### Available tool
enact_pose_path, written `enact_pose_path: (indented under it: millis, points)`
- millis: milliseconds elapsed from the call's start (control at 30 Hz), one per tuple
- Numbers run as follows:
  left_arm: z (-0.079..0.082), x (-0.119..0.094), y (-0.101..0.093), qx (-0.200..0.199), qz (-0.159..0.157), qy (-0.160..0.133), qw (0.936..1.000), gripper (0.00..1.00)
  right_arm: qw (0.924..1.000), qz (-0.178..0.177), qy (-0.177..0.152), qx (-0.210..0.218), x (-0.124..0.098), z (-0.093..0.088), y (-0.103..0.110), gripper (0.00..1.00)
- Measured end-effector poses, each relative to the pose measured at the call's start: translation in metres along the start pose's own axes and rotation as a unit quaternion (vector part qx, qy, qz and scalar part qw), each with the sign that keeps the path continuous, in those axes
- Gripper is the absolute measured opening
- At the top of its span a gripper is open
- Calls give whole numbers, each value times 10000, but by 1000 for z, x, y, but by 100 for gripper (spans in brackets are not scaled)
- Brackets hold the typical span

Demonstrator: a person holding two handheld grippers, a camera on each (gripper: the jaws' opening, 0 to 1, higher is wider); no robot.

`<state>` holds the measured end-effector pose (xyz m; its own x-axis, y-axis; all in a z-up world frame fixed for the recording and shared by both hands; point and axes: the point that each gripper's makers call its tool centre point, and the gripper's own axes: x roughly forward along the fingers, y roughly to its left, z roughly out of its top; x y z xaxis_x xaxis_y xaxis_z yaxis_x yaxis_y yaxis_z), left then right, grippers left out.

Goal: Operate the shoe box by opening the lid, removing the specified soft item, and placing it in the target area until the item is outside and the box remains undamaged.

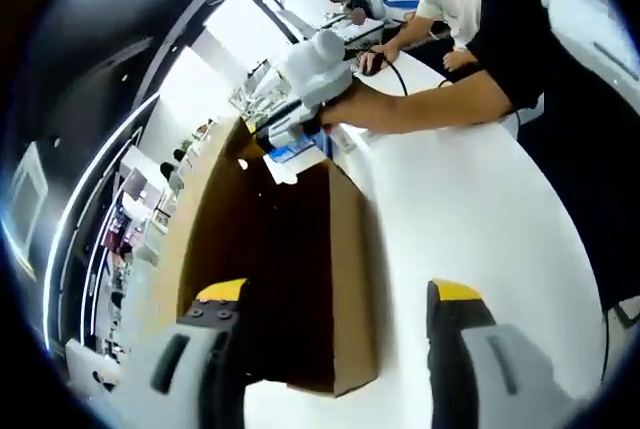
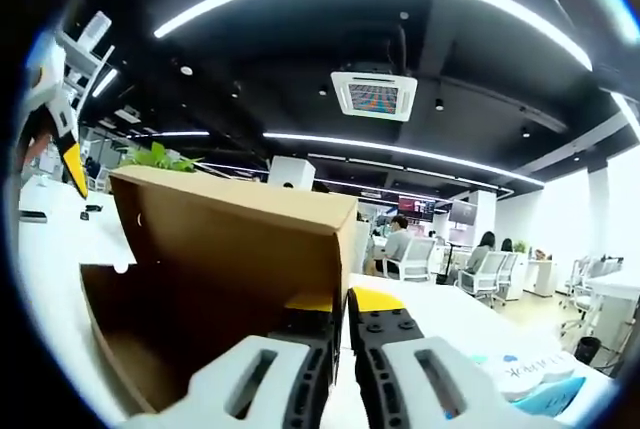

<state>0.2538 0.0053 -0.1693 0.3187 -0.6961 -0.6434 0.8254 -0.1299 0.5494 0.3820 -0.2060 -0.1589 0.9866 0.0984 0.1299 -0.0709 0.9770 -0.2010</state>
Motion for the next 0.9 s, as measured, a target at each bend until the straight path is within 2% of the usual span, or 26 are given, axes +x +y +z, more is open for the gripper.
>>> enact_pose_path:
  millis: [100, 200, 267, 500, 633, 700, 767, 900]
  points:
    - [7, -15, 9, 20, -48, 5, 10000, 73, 10000, 44, -6, 24, 0, 0, 0, 2]
    - [13, -28, 27, -6, 68, -65, 10000, 74, 10000, 68, -7, 25, 0, 0, 0, 2]
    - [11, -31, 40, -121, 128, -2, 9998, 74, 10000, 74, -6, 26, 0, 0, -1, 2]
    - [-1, -32, 79, -112, 320, 307, 9990, 74, 10000, 88, -4, 25, 2, -2, -5, 2]
    - [-4, -32, 101, -265, 374, 412, 9981, 73, 9999, 100, -3, 28, 2, -2, -6, 2]
    - [-6, -29, 118, -418, 414, 449, 9973, 72, 9999, 114, -2, 35, 2, -3, -6, 2]
    - [-7, -27, 126, -451, 438, 471, 9969, 71, 9999, 120, 2, 20, 2, -3, -5, 2]
    - [-8, -21, 131, -465, 377, 449, 9972, 70, 9999, 131, 5, 25, 2, -3, -4, 2]
